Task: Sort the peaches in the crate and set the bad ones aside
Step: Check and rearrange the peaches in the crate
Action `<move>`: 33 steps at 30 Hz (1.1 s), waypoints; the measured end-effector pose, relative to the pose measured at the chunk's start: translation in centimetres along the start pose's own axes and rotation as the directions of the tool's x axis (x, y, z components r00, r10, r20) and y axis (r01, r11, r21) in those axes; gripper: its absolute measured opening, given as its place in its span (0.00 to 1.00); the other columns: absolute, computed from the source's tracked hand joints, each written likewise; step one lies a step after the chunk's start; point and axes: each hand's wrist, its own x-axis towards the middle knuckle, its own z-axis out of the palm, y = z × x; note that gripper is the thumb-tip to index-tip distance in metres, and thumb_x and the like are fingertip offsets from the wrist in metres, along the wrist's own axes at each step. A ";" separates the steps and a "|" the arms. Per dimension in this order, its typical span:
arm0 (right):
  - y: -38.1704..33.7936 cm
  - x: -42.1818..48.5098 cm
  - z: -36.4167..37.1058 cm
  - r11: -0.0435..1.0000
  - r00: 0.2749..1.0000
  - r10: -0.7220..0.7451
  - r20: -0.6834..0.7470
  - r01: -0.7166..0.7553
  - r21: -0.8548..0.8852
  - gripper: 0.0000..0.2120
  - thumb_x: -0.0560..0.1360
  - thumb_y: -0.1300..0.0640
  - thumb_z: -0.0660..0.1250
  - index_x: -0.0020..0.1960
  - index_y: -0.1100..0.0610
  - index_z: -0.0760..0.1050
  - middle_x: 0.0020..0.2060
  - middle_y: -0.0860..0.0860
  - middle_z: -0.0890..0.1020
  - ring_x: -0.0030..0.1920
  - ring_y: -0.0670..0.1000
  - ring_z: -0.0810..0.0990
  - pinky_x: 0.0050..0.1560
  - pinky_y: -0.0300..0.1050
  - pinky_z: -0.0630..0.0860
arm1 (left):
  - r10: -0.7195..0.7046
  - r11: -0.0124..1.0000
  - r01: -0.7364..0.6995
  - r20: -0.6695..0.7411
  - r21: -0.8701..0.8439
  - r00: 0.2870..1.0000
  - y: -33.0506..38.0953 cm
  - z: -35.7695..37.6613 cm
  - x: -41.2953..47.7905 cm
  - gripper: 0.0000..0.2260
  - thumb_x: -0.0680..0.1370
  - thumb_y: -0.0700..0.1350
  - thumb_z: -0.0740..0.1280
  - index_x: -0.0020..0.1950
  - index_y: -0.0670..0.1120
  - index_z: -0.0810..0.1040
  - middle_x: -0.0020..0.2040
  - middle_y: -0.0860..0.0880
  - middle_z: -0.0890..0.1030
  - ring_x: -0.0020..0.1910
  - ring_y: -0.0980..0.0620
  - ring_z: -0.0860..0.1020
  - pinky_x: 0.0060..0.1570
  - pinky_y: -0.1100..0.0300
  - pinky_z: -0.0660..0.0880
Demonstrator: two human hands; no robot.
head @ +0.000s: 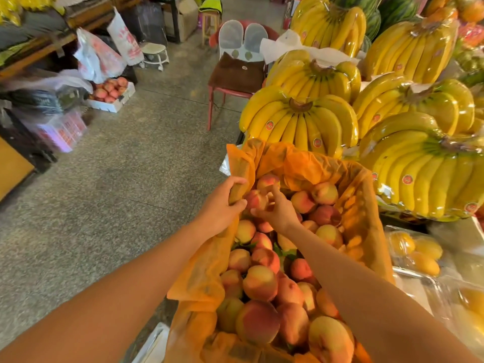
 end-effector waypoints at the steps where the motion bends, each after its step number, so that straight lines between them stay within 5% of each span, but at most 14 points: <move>1: 0.2 -0.4 -1.0 0.997 0.999 -0.026 0.034 0.024 0.068 0.22 0.69 0.52 0.77 0.55 0.49 0.67 0.49 0.52 0.78 0.48 0.53 0.78 0.45 0.46 0.75 | 0.005 1.000 -0.005 -0.016 0.030 1.000 0.2 0.1 0.1 0.17 0.77 0.42 0.67 0.65 0.51 0.71 0.61 0.50 0.74 0.60 0.51 0.73 0.59 0.56 0.71; 5: -0.2 -2.0 -5.0 0.973 0.990 -0.123 0.074 0.106 0.207 0.21 0.70 0.56 0.76 0.56 0.54 0.69 0.50 0.47 0.76 0.47 0.45 0.76 0.46 0.32 0.73 | 0.031 0.973 0.001 -0.137 0.232 0.990 1.8 1.0 0.9 0.14 0.74 0.46 0.70 0.59 0.51 0.77 0.63 0.47 0.70 0.65 0.47 0.67 0.66 0.54 0.64; 9: -0.5 -3.0 -8.3 0.941 0.982 -0.157 0.101 0.118 0.316 0.22 0.69 0.57 0.77 0.57 0.55 0.70 0.55 0.55 0.77 0.52 0.55 0.79 0.51 0.49 0.77 | 0.186 0.917 -0.095 -0.206 0.387 0.961 4.4 2.4 1.2 0.13 0.74 0.50 0.71 0.57 0.52 0.79 0.62 0.48 0.72 0.67 0.48 0.65 0.66 0.54 0.61; 11: -0.7 -3.7 -9.6 0.925 0.978 -0.175 0.112 0.124 0.360 0.23 0.69 0.60 0.77 0.58 0.58 0.70 0.53 0.55 0.77 0.49 0.53 0.79 0.50 0.47 0.76 | 0.135 0.983 -0.119 -0.118 0.139 0.984 5.5 3.5 1.4 0.15 0.74 0.50 0.71 0.59 0.48 0.77 0.59 0.50 0.75 0.63 0.51 0.71 0.63 0.57 0.67; 13: -1.0 -4.5 -10.6 0.908 0.972 -0.198 0.127 0.133 0.398 0.23 0.69 0.64 0.76 0.59 0.62 0.69 0.52 0.55 0.76 0.48 0.50 0.77 0.49 0.44 0.76 | -0.017 0.994 0.017 0.004 -0.104 1.000 6.5 4.8 1.6 0.22 0.71 0.57 0.71 0.61 0.49 0.74 0.60 0.50 0.77 0.61 0.51 0.75 0.59 0.55 0.73; 17: -1.3 -6.1 -11.6 0.904 0.955 -0.244 0.166 0.162 0.396 0.23 0.70 0.63 0.75 0.60 0.62 0.68 0.52 0.57 0.77 0.49 0.54 0.78 0.49 0.49 0.77 | -0.300 0.788 0.413 0.301 -0.457 0.905 6.9 6.8 1.1 0.22 0.74 0.52 0.71 0.66 0.51 0.70 0.65 0.49 0.73 0.52 0.45 0.82 0.46 0.49 0.81; 20: -0.5 -6.2 -12.1 0.917 0.949 -0.214 0.230 0.114 0.381 0.23 0.71 0.60 0.75 0.62 0.58 0.69 0.53 0.57 0.78 0.50 0.54 0.79 0.52 0.53 0.78 | -0.294 0.764 0.384 0.249 -0.519 0.923 6.6 7.5 0.6 0.19 0.74 0.48 0.72 0.63 0.49 0.73 0.63 0.45 0.75 0.48 0.46 0.82 0.44 0.51 0.81; 22: 0.3 -5.7 -12.5 0.974 0.958 -0.143 0.249 0.091 0.208 0.23 0.72 0.55 0.75 0.63 0.55 0.70 0.52 0.55 0.79 0.52 0.52 0.80 0.55 0.52 0.77 | -0.326 0.765 0.383 0.203 -0.517 0.923 6.5 7.6 0.4 0.19 0.73 0.48 0.72 0.62 0.50 0.74 0.62 0.45 0.76 0.48 0.46 0.81 0.43 0.52 0.81; 24: 1.2 -5.2 -12.9 0.977 0.956 -0.059 0.286 0.115 -0.181 0.26 0.71 0.52 0.75 0.65 0.55 0.69 0.55 0.54 0.79 0.56 0.54 0.79 0.55 0.48 0.75 | -0.363 0.731 0.419 0.214 -0.538 0.907 6.3 7.3 0.3 0.19 0.73 0.48 0.73 0.63 0.49 0.74 0.63 0.45 0.75 0.52 0.43 0.81 0.49 0.48 0.81; 27: 2.2 -5.0 -12.5 0.677 0.930 0.082 0.359 0.212 -0.705 0.30 0.69 0.45 0.73 0.68 0.51 0.67 0.61 0.52 0.77 0.63 0.56 0.74 0.59 0.49 0.67 | -0.363 0.706 0.440 0.249 -0.556 0.898 6.3 6.9 0.2 0.18 0.72 0.46 0.73 0.61 0.50 0.75 0.64 0.47 0.74 0.55 0.44 0.80 0.52 0.45 0.79; 33: 2.7 -4.2 -11.7 0.267 0.884 0.133 0.447 0.403 -0.876 0.26 0.75 0.49 0.67 0.71 0.49 0.67 0.66 0.51 0.72 0.69 0.55 0.67 0.66 0.50 0.62 | -0.331 0.692 0.448 0.303 -0.566 0.894 6.1 6.6 -0.1 0.25 0.68 0.47 0.76 0.63 0.49 0.75 0.64 0.47 0.74 0.55 0.46 0.80 0.48 0.49 0.81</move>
